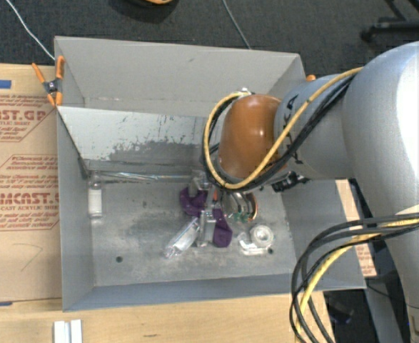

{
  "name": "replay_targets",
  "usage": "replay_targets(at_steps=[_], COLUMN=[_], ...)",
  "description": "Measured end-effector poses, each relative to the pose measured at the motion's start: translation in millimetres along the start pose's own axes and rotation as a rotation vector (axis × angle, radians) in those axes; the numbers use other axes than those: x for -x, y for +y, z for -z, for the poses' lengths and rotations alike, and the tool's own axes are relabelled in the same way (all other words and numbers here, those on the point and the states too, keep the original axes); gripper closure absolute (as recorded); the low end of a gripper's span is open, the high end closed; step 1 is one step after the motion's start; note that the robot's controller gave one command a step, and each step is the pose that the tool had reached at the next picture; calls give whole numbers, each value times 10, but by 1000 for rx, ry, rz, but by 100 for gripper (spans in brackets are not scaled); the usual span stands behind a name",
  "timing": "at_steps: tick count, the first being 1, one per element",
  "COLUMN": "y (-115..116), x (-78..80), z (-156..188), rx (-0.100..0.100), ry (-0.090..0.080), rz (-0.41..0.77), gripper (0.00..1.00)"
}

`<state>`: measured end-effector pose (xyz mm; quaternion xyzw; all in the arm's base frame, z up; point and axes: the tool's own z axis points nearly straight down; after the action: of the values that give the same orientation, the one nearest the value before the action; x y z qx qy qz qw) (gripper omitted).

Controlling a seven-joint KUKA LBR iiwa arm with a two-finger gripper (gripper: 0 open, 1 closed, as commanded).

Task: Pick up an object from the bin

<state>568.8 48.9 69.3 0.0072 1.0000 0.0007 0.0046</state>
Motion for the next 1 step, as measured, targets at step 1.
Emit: replay_targets(at_steps=[1], y=[545], x=[-730], z=[9], rx=[3], ry=[11], rz=[-43], gripper=[100])
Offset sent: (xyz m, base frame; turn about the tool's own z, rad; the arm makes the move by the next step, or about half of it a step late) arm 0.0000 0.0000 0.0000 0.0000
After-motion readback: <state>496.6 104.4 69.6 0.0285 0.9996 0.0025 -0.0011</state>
